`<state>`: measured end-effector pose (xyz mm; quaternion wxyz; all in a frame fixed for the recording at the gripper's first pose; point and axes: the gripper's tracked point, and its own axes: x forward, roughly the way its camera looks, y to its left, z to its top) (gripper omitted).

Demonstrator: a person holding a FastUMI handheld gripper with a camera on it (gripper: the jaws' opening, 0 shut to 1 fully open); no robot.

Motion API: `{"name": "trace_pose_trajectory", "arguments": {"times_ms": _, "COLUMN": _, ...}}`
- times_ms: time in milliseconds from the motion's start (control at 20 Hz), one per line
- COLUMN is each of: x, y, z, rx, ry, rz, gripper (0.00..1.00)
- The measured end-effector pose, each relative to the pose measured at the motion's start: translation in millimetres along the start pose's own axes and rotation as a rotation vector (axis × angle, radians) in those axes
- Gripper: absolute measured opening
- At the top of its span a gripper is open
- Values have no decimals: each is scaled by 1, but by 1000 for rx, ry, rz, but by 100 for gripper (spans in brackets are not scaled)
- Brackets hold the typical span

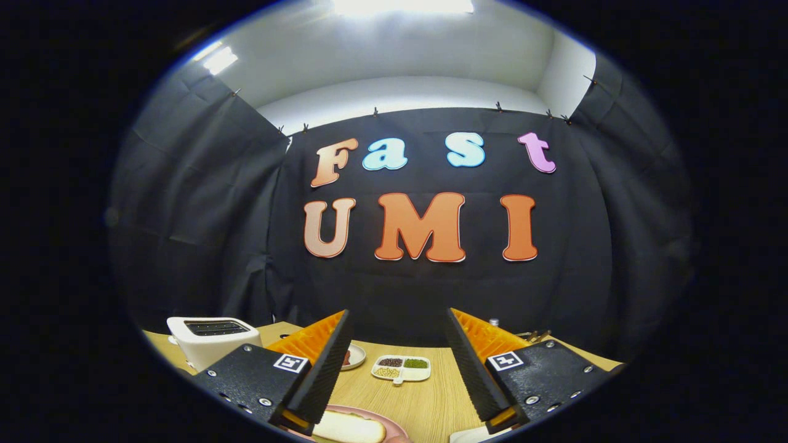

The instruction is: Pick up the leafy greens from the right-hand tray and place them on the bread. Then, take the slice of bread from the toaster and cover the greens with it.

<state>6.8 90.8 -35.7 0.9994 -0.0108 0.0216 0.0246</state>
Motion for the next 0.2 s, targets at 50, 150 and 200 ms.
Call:
{"name": "trace_pose_trajectory", "arguments": {"times_ms": 50, "x": 0, "y": 0, "z": -1, "rx": 2, "ry": 6, "rz": -2, "gripper": 91}}
{"name": "trace_pose_trajectory", "arguments": {"times_ms": 150, "x": 0, "y": -1, "z": -2, "rx": 9, "ry": 4, "rz": -5, "gripper": 90}}
{"name": "trace_pose_trajectory", "arguments": {"times_ms": 200, "x": 0, "y": -3, "z": -3, "rx": 9, "ry": -1, "rz": -15, "gripper": 91}}
